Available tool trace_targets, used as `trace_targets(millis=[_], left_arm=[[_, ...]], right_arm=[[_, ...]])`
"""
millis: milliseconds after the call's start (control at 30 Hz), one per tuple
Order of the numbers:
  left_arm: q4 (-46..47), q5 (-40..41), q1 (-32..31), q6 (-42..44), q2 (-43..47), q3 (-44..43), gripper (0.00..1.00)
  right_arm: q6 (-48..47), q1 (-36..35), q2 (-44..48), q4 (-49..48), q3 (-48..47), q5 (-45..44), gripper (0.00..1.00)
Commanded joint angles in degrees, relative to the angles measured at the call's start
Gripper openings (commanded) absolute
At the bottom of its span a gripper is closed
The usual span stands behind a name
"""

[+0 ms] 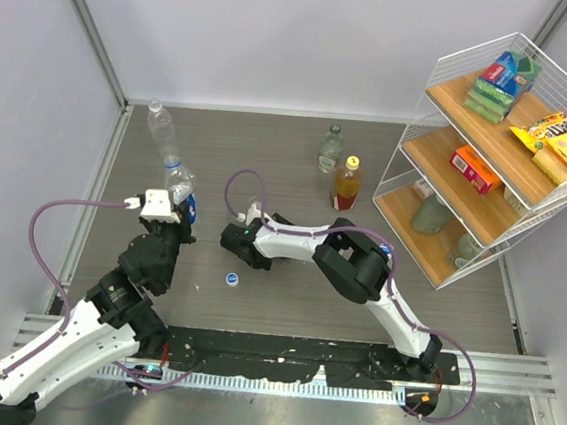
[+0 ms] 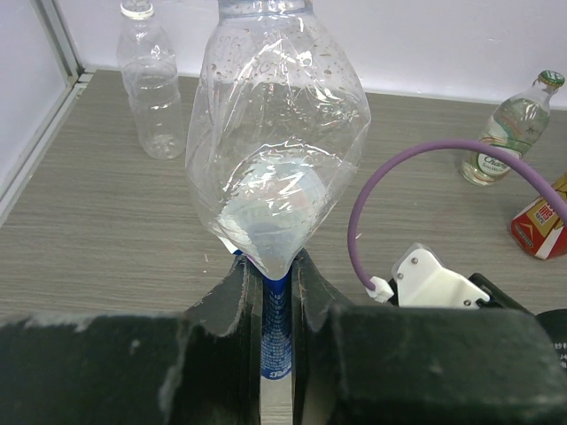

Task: Screw on the bottle caps
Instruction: Place the bottle cap at the center of the board, then move the bottle cap to the center of the board.

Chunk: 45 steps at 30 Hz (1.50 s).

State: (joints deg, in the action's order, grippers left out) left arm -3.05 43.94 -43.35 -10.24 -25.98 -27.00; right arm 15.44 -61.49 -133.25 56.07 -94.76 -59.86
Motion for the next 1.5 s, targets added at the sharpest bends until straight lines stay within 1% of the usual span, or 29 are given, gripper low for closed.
trace_targets(millis=[0,33,133,200,233,267,300,400,433,533,567,633,667,700,800,867,900,967,1067,1233,1367,1433,1467], left_arm=[[1.4,1.5,0.4,0.0,0.5,-1.8,0.0],[1.4,1.3,0.4,0.0,0.5,-1.8,0.0],[1.4,0.8,0.3,0.0,0.7,-1.7,0.0],[1.5,0.5,0.4,0.0,1.0,-1.6,0.0],[1.5,0.3,0.4,0.0,1.0,-1.7,0.0],[1.5,0.0,0.4,0.0,1.2,-1.6,0.0],[1.5,-0.3,0.4,-0.1,1.3,-1.4,0.0],[1.9,-1.5,0.4,-0.3,1.8,-1.0,0.0],[2.1,-1.9,0.4,-0.2,1.8,-0.9,0.0],[2.3,-2.9,0.4,0.0,1.6,-0.8,0.0],[2.4,-3.1,0.4,0.0,1.5,-0.8,0.0],[2.4,-3.3,0.4,0.0,1.4,-0.9,0.0],[2.4,-3.3,0.4,0.0,1.4,-0.9,0.0],[2.4,-3.2,0.4,0.1,1.2,-0.8,0.0],[2.3,-3.2,0.4,0.1,1.0,-0.9,0.0],[2.3,-3.2,0.4,0.1,1.1,-0.9,0.0],[2.3,-3.2,0.4,0.1,1.1,-0.9,0.0],[2.3,-3.3,0.4,0.1,1.2,-0.9,0.0],[2.2,-3.3,0.4,0.0,1.3,-0.9,0.0],[2.1,-3.4,0.4,-0.1,1.3,-0.8,0.0],[1.6,-3.7,0.4,-0.5,1.5,-0.9,0.0],[1.5,-4.0,0.4,-0.7,1.7,-0.9,0.0],[1.6,-4.1,0.4,-0.6,1.8,-0.9,0.0]], right_arm=[[4.1,-0.6,3.3,-6.1,-0.7,6.8,0.41],[4.0,-0.6,4.1,-7.4,0.7,8.9,0.45],[5.8,-0.4,9.7,-11.8,3.1,10.9,0.5],[7.3,0.2,14.2,-14.7,6.0,12.8,0.53],[7.9,0.6,16.2,-15.8,8.9,13.5,0.55],[9.3,0.9,19.5,-17.3,10.3,15.5,0.55],[10.6,1.5,20.9,-18.0,13.4,16.9,0.55],[13.5,3.4,27.1,-21.2,20.3,24.8,0.54],[13.9,4.2,27.9,-22.0,23.5,26.0,0.53],[14.4,6.4,29.5,-21.5,27.3,28.0,0.49],[14.2,7.2,29.5,-21.4,28.3,28.0,0.49],[13.6,8.7,29.5,-21.0,29.1,28.1,0.44],[13.6,9.3,29.5,-21.2,29.3,28.9,0.35],[13.0,9.4,29.6,-22.0,29.5,30.0,0.33],[12.2,9.5,29.0,-22.8,29.8,31.1,0.33],[12.3,9.5,28.3,-22.9,29.6,31.0,0.29],[12.2,9.6,27.8,-23.1,29.5,31.7,0.22],[12.8,9.6,27.4,-23.1,29.5,33.3,0.17],[13.4,9.7,28.0,-23.0,30.7,33.0,0.17],[13.0,10.0,29.5,-23.9,31.7,33.3,0.07],[11.9,10.1,29.0,-26.6,31.7,37.5,0.05],[11.5,10.1,29.0,-30.0,32.3,42.7,0.02],[11.1,10.1,29.0,-32.8,32.4,46.8,0.01]])
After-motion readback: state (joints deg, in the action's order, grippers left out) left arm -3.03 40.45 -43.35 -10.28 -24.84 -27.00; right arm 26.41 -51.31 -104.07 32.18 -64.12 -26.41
